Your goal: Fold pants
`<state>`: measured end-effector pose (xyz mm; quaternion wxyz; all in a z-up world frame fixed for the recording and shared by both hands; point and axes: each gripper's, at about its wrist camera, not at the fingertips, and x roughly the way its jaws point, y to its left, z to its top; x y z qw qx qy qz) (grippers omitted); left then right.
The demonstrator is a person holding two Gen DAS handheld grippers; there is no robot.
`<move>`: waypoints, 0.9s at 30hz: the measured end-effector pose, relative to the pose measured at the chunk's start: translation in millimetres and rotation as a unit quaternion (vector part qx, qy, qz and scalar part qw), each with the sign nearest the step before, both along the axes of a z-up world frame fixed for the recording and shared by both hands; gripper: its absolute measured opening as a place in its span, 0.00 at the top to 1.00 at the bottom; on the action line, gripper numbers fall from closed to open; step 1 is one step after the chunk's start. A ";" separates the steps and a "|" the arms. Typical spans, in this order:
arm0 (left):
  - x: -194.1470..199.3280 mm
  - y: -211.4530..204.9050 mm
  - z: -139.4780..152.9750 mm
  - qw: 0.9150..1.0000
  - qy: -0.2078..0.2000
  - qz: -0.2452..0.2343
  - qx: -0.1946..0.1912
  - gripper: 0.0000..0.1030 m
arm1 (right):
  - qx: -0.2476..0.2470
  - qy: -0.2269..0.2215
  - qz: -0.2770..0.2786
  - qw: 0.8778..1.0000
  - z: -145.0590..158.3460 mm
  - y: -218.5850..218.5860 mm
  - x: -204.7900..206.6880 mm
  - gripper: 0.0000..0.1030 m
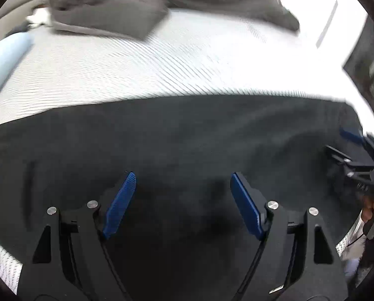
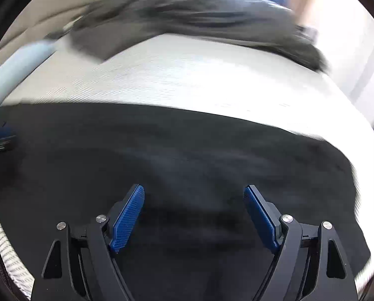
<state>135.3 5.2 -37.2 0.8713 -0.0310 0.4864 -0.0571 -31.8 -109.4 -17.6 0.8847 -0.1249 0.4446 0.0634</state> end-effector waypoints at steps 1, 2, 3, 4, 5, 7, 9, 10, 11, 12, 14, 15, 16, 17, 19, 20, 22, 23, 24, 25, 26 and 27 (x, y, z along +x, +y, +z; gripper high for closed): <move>4.7 -11.5 -8.5 1.000 0.018 -0.005 0.020 0.25 | -0.004 0.011 0.025 1.000 -5.8 23.8 2.1 0.19; 8.0 -17.5 -13.5 0.999 0.023 -0.003 0.045 0.25 | -0.015 0.021 0.039 0.999 -13.1 41.3 2.9 0.19; 9.4 -18.9 -14.9 0.999 0.020 -0.003 0.050 0.25 | -0.028 0.025 0.045 0.998 -21.2 49.9 6.9 0.19; 9.5 -16.0 -14.1 0.999 0.020 -0.003 0.042 0.25 | -0.039 0.026 0.048 0.998 -23.9 60.4 0.0 0.19; 8.6 -9.9 -12.8 0.999 0.019 0.003 0.033 0.25 | -0.039 0.025 0.045 0.998 -25.0 56.1 0.8 0.19; 6.0 10.5 -12.3 0.999 0.014 0.030 0.034 0.25 | -0.051 0.017 -0.012 0.998 -21.5 24.7 0.4 0.19; 1.9 25.4 -13.4 0.998 0.011 0.048 0.034 0.25 | -0.091 -0.001 -0.096 0.991 -25.2 -10.3 13.0 0.18; -0.1 31.9 -13.8 0.998 0.009 0.056 0.031 0.25 | -0.104 -0.003 -0.142 0.984 -26.1 -37.1 11.7 0.17; -4.1 37.4 -13.8 0.998 0.008 0.062 0.029 0.26 | -0.096 -0.004 -0.185 0.978 -26.1 -65.9 7.6 0.17; -5.7 40.2 -13.7 0.997 0.007 0.064 0.030 0.25 | -0.087 -0.005 -0.215 0.973 -25.1 -88.8 -1.9 0.18; -8.8 43.4 -12.5 0.997 0.005 0.067 0.043 0.25 | -0.075 -0.012 -0.256 0.964 -22.9 -121.6 -19.0 0.19; -9.8 43.6 -13.0 0.997 0.003 0.067 0.045 0.25 | -0.075 -0.016 -0.263 0.962 -21.7 -126.9 -28.9 0.19; -9.9 43.4 -12.5 0.997 0.001 0.067 0.050 0.25 | -0.072 -0.019 -0.267 0.961 -21.3 -128.1 -34.6 0.19; -5.4 45.9 -11.9 0.996 -0.001 0.067 0.054 0.25 | -0.069 -0.026 -0.263 0.962 -19.8 -124.5 -40.0 0.18; -5.5 43.4 -7.2 0.997 -0.009 0.069 0.044 0.27 | -0.085 -0.030 -0.251 0.964 -15.7 -109.6 -49.6 0.18; -1.1 41.0 -4.4 0.997 -0.014 0.067 0.034 0.27 | -0.082 -0.033 -0.242 0.966 -11.2 -100.8 -41.2 0.18; 7.0 34.3 4.5 0.998 -0.029 0.058 0.006 0.27 | -0.061 -0.040 -0.210 0.975 -3.7 -77.8 -45.4 0.18; 18.0 29.8 5.2 0.998 -0.032 0.053 -0.001 0.27 | -0.051 -0.045 -0.190 0.979 1.2 -56.7 -47.4 0.18; 24.7 23.9 6.6 0.998 -0.032 0.048 -0.005 0.27 | -0.043 -0.048 -0.172 0.983 9.3 -42.6 -51.2 0.18; 36.7 16.0 4.9 0.999 -0.027 0.044 -0.003 0.27 | -0.031 -0.048 -0.143 0.988 12.4 -21.7 -52.1 0.18; 44.4 11.6 2.7 0.999 -0.021 0.041 -0.002 0.27 | -0.024 -0.045 -0.122 0.991 13.7 -3.0 -50.0 0.18; 54.2 5.8 -1.6 0.999 -0.008 0.037 -0.003 0.27 | -0.019 -0.040 -0.099 0.994 12.3 21.4 -47.8 0.18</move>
